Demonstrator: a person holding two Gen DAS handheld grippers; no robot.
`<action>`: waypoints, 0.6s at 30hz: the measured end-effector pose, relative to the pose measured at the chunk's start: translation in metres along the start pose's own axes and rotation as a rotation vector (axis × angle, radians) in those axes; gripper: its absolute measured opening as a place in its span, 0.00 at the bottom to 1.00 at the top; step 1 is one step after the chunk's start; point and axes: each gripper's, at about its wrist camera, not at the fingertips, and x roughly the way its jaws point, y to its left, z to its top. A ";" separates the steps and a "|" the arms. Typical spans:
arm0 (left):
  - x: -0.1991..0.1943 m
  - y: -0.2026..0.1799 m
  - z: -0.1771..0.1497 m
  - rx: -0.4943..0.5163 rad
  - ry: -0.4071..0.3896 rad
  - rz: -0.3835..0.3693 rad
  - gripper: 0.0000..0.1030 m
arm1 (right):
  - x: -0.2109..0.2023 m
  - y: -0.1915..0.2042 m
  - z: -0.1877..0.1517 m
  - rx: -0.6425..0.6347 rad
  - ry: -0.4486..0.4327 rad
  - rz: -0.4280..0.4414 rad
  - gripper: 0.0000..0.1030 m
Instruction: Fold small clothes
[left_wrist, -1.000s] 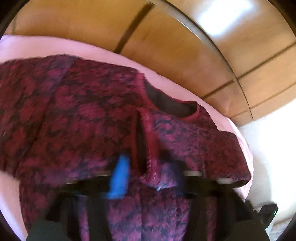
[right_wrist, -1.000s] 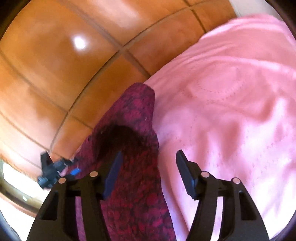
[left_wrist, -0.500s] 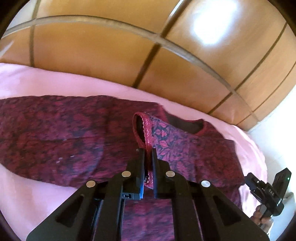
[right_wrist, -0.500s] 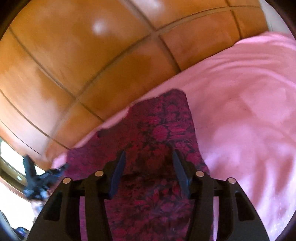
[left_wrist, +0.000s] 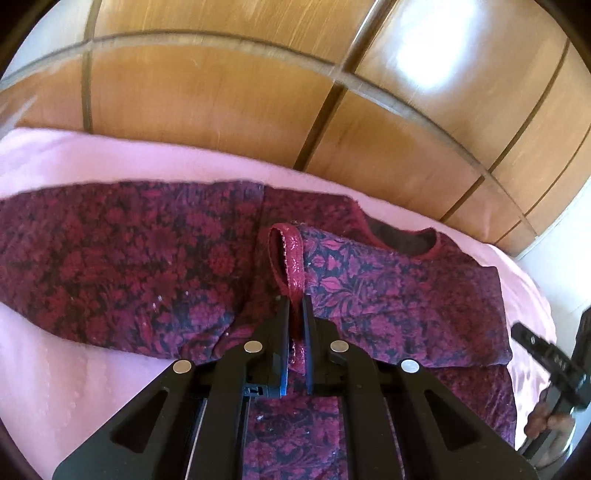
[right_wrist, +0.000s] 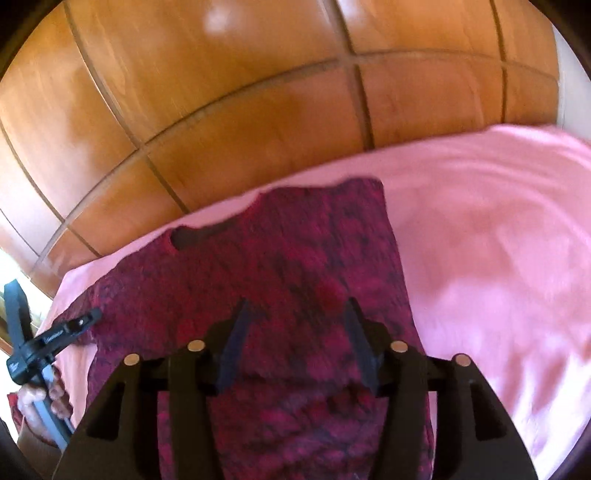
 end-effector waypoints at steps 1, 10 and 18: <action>0.000 -0.003 0.001 0.001 -0.005 0.001 0.05 | 0.006 0.004 0.004 -0.010 0.001 -0.008 0.52; 0.042 0.006 -0.008 -0.016 0.037 0.102 0.05 | 0.069 0.003 -0.001 -0.054 0.007 -0.155 0.53; 0.015 0.009 -0.011 -0.048 -0.002 0.073 0.30 | 0.054 0.016 -0.002 -0.106 0.008 -0.202 0.73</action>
